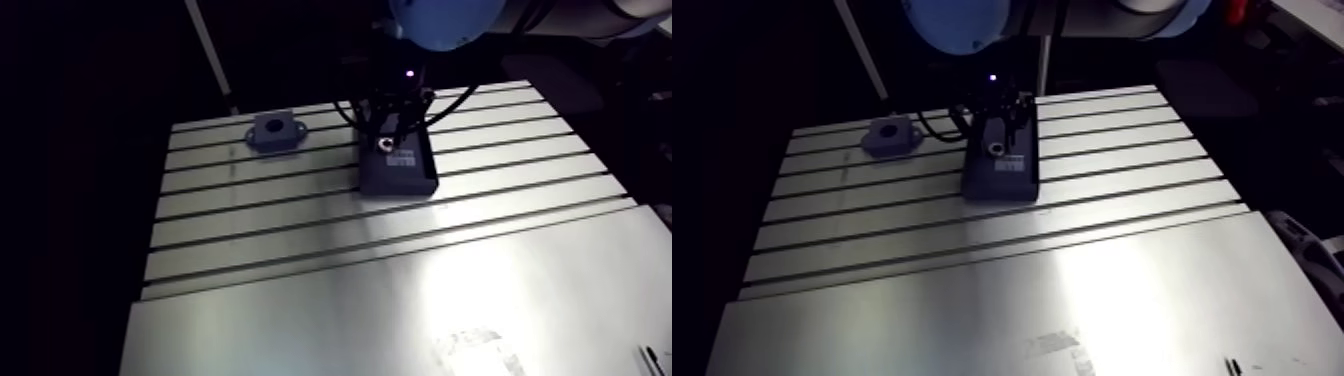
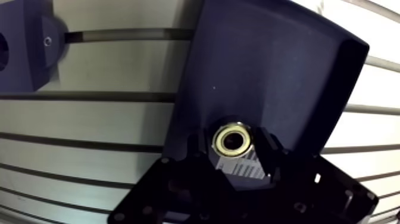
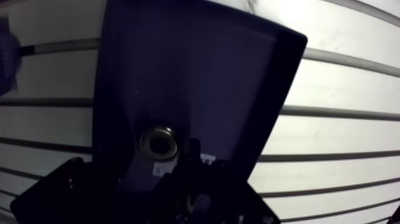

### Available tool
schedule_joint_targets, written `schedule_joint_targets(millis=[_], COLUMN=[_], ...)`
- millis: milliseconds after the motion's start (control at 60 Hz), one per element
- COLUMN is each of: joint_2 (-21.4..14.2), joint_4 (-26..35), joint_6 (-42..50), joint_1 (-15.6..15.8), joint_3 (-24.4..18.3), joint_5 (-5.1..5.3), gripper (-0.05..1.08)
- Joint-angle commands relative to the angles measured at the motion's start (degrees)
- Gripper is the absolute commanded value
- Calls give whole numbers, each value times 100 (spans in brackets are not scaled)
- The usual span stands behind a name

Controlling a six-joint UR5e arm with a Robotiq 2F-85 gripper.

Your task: Pick up the bearing and press it into the housing until flush.

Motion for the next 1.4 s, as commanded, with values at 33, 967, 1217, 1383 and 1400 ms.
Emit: schedule_joint_targets(millis=[33,967,1217,1383,1400], joint_2=[0,44,26,-50,-50], joint_4=[0,9,9,17,17], joint_6=[4,-22,-30,-31,-31], joint_1=[3,-6,-32,-32,-32], joint_3=[-8,-35,-35,-59,-59], joint_5=[-5,-5,20,22,22], gripper=[47,56,60,63,63])
